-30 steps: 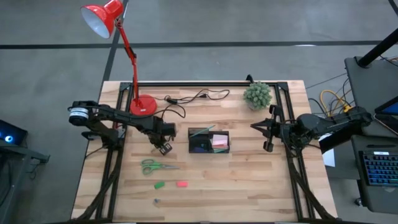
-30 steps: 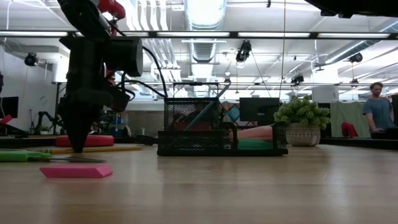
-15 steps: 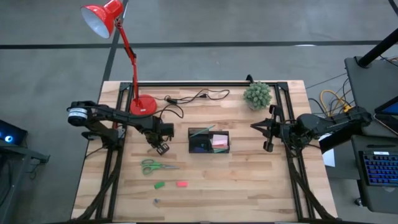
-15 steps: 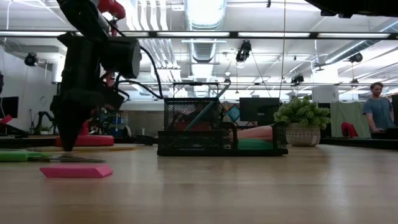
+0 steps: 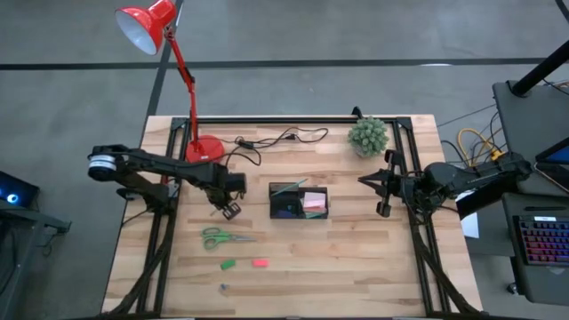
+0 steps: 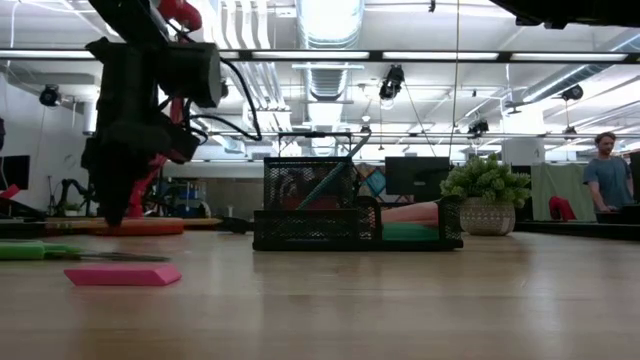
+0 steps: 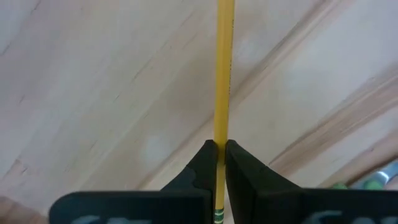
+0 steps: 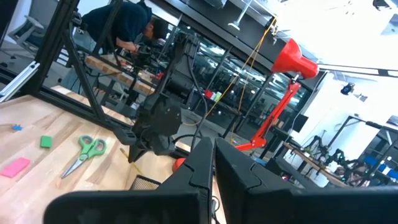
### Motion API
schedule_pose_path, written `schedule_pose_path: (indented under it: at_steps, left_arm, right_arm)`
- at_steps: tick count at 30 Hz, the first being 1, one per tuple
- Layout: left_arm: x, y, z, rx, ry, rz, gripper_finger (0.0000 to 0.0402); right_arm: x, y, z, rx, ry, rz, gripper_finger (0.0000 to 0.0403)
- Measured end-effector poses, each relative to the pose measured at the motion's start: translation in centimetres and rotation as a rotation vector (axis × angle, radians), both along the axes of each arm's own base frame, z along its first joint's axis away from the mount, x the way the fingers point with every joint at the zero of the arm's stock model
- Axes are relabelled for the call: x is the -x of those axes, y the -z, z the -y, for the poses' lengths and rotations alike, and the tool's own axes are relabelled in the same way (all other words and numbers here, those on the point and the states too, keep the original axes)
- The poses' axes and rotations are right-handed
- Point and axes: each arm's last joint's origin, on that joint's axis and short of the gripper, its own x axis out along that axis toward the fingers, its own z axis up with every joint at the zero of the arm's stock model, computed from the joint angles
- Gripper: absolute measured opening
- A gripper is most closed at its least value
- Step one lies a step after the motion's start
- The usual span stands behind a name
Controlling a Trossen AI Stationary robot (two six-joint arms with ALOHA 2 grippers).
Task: Pick and place office supplies into organizer
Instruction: Put the yellow pencil into the black desk organizer
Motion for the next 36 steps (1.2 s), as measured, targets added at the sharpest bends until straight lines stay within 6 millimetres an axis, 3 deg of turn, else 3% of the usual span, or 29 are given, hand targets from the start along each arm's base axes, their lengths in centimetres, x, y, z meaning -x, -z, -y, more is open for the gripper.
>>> schedule_pose_path:
  at_steps: [8,22,36]
  left_arm:
    - [0.3,-2.2,-0.1,-0.037,0.004,0.059,0.0]
    - [0.6,-7.7,-0.4,-0.214,0.085,0.338,0.0]
    - [-3.3,-9.6,-0.8,-0.412,0.299,0.678,0.0]
  right_arm:
    - [0.0,0.0,0.0,0.0,0.0,0.001,0.0008]
    - [0.0,0.0,0.0,-0.002,-0.001,0.001,0.0008]
    - [0.0,-0.1,0.0,-0.028,-0.005,0.009,0.0008]
